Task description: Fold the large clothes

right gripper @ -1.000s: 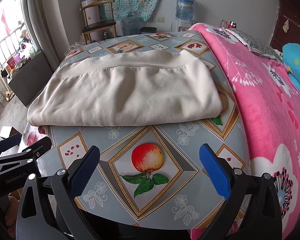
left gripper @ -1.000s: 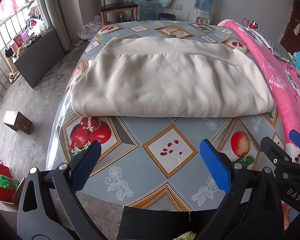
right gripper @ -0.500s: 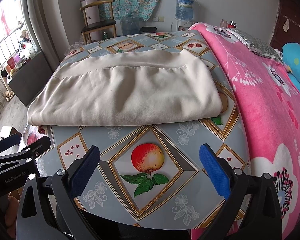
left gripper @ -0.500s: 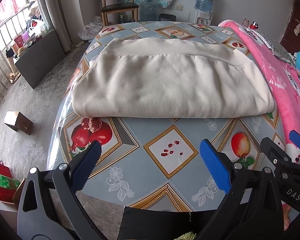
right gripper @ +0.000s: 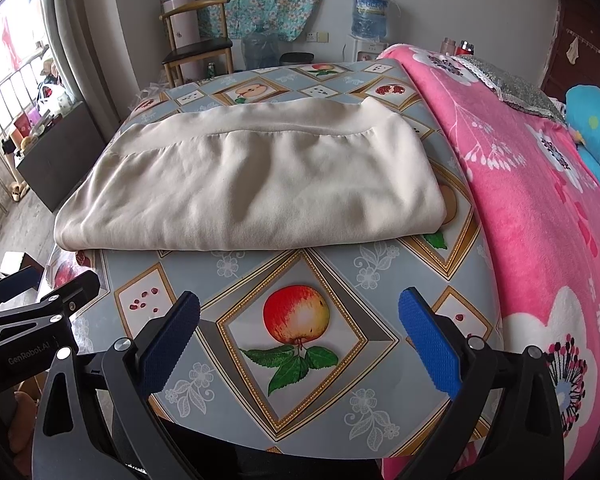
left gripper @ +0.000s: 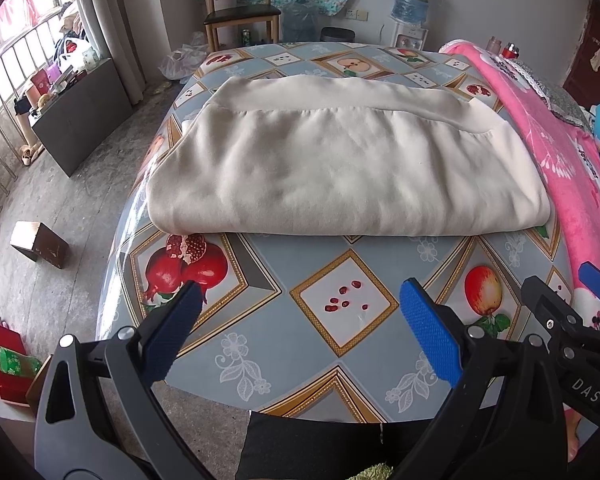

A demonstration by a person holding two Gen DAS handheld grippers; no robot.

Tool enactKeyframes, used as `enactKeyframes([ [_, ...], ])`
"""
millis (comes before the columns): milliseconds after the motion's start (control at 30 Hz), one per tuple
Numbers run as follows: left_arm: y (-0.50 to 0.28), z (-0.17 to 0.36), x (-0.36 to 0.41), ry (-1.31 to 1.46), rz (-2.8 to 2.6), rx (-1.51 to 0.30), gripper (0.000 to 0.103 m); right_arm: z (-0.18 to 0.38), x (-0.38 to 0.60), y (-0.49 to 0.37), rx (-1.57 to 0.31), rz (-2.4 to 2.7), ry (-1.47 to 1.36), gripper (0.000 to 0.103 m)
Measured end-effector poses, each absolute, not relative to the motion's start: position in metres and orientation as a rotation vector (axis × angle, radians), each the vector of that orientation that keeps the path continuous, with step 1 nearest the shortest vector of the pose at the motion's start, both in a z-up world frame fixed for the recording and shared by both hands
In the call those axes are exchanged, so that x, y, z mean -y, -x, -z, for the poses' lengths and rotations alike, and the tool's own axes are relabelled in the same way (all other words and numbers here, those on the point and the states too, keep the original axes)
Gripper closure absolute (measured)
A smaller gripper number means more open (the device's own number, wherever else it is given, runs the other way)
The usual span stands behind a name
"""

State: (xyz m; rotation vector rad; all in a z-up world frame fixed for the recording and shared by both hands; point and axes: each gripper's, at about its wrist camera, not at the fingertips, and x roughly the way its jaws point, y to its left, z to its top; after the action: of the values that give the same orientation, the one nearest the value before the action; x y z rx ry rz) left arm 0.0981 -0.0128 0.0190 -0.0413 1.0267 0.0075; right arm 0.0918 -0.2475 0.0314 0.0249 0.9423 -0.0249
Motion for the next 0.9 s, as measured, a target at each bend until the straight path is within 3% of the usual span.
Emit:
enactKeyframes([
  [900,-0.0989,-0.0149,0.0088,0.046,-0.012,-1.033,0.008,-0.0295,0.2461,-0.0918,-0.945,0.024,-0.024,0.006],
])
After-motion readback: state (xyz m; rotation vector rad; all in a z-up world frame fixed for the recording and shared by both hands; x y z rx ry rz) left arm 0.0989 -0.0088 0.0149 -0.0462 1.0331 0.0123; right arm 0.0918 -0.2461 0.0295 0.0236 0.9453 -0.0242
